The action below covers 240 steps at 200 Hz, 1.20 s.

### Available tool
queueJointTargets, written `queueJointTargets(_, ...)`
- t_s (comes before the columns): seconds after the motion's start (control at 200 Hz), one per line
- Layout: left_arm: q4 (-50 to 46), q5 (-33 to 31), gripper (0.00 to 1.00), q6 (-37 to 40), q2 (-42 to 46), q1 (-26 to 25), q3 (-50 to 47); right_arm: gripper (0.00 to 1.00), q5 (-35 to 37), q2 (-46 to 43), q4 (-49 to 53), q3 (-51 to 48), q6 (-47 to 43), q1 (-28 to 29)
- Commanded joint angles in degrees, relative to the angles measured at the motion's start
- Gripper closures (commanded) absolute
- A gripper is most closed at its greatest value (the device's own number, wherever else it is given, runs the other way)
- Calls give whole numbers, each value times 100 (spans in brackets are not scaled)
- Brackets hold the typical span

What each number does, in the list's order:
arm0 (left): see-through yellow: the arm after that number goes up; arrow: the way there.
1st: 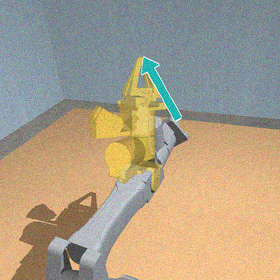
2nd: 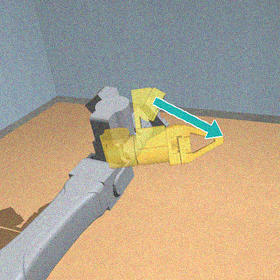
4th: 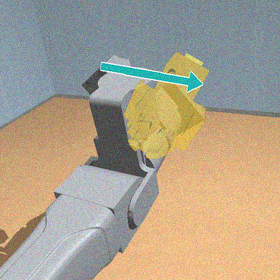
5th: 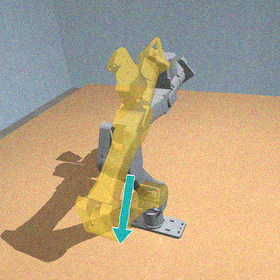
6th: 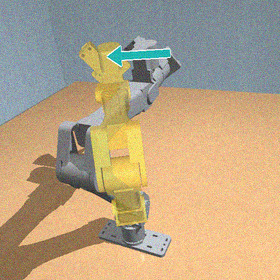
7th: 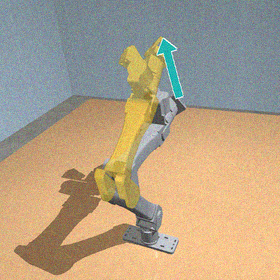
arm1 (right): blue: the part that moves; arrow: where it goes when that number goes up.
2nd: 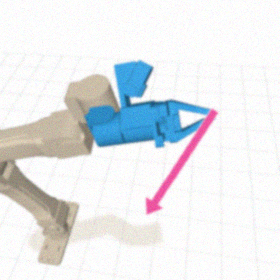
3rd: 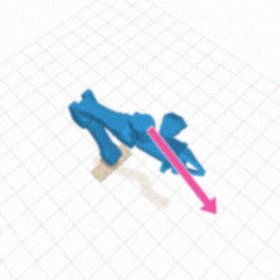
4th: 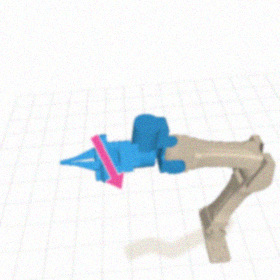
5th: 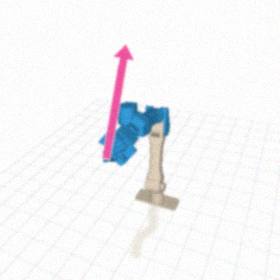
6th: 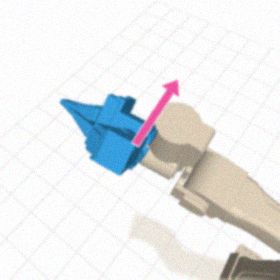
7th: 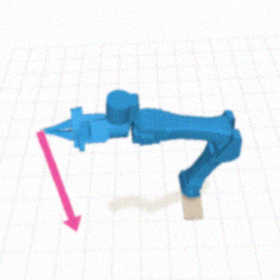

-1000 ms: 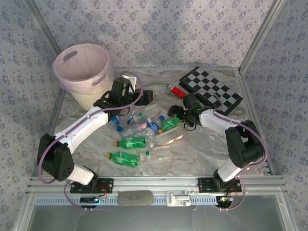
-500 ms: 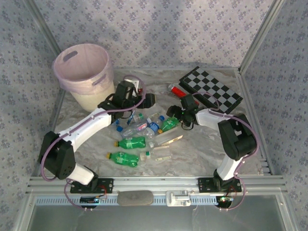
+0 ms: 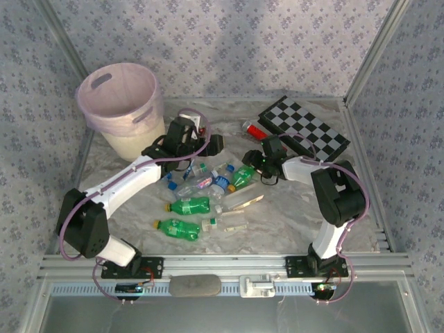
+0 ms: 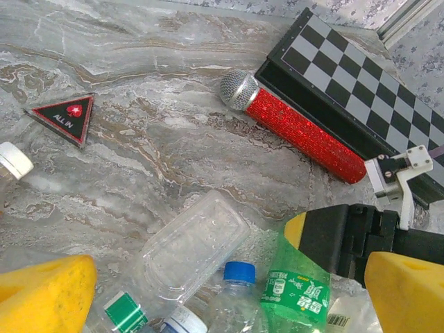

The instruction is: Put the plastic bottles in the bin

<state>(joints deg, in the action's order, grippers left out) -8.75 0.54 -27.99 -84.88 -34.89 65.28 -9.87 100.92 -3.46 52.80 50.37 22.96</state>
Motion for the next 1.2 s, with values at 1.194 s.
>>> queueJointTargets(1.194,585,3299,0,525,-919,-140,326,49,-1413,-1259,118,1041,-1086,-99)
